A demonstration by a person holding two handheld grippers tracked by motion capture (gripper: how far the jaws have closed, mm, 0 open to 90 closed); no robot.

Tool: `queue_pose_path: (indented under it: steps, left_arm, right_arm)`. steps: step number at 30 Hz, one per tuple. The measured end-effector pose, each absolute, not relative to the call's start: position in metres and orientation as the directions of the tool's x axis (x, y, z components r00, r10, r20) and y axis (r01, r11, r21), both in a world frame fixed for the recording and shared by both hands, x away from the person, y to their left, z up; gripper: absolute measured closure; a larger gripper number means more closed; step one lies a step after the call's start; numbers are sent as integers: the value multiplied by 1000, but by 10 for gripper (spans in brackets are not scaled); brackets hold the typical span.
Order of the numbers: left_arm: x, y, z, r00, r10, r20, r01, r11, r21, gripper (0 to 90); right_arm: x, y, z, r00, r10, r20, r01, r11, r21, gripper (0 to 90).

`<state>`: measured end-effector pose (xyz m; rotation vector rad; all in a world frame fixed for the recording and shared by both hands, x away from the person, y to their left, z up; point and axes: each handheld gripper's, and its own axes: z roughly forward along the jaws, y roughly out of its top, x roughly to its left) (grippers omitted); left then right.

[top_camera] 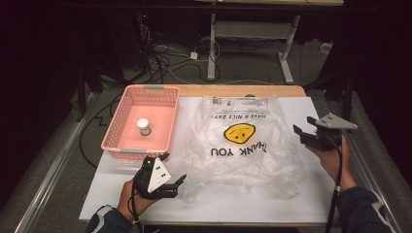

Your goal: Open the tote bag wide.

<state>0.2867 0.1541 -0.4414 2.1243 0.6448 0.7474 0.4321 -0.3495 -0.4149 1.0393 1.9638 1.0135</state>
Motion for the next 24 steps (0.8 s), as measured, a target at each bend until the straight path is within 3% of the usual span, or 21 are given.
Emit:
queue_pose_path:
  steps: [6,12,15,17,24]
  left_arm:
    - [287,154,-443,701,650,294,197,-573,796,168]
    - [288,157,-445,701,652,288,205,-571,795,168]
    - [287,157,-445,703,649,290,205,-575,792,169]
    - [287,157,-445,705,646,291,203,-578,790,168]
    - [289,155,-447,710,641,292,207,-586,783,169]
  right_arm:
    - [490,-347,-436,-415,898,-145,482,353,802,435]
    - [509,-337,-450,-428,895,-128,539,367,758,462]
    - [513,-332,-454,-433,891,-138,547,382,745,519]
    - [515,-330,-457,-434,889,-146,554,391,735,617]
    - [516,-328,-460,-427,891,-154,572,398,717,834]
